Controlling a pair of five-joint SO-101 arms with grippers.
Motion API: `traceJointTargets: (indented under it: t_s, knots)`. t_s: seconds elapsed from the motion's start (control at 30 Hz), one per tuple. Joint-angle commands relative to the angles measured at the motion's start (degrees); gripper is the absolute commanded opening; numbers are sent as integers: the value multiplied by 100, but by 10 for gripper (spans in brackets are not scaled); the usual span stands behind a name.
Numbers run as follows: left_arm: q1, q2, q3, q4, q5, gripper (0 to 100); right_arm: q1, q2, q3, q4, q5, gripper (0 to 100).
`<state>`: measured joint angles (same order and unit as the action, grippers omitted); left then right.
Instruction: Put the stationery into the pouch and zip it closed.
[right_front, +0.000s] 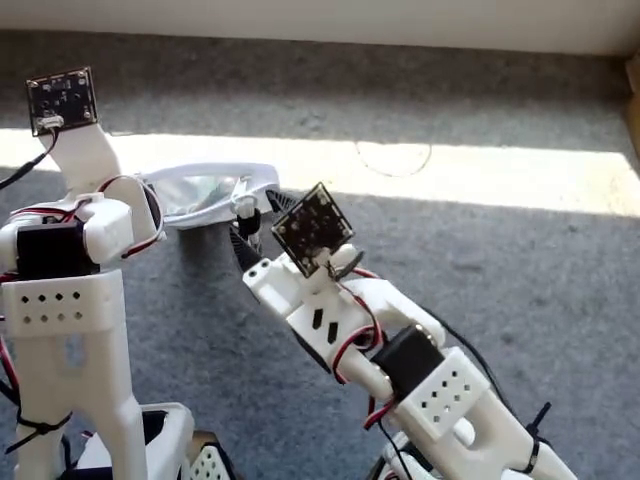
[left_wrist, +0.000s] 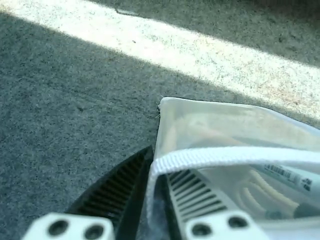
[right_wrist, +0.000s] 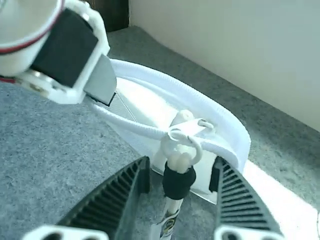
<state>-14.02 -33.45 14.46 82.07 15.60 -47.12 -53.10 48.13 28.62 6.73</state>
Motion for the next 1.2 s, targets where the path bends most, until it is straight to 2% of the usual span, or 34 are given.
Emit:
traceJointTargets:
  t_s: [0.0, 0.3, 0.47, 0.73, 0.8, 0.9, 1.07, 1.17]
  knots:
    - [-92, 48, 40, -79, -53, 30, -48, 233, -57, -391, -62, 191]
    - [-75, 48, 40, -79, -62, 30, -22, 576, -57, -637, -62, 186]
    - [-75, 48, 40, -79, -62, 30, -13, 585, -57, -664, -35, 97]
    - [-92, 48, 40, -79, -62, 30, -4, 576, -57, -637, 0, 48]
    - [-92, 48, 40, -79, -62, 30, 31, 567, -57, -637, 255, 4]
    - [-92, 48, 40, -79, -62, 30, 84, 567, -57, -593, 651, 6]
    - [-92, 48, 40, -79, -79, 31, 338, 514, -110, 251, 905, 6]
    - [-66, 48, 31, -79, -352, 32, 479, 163, -110, 673, 1178, 6]
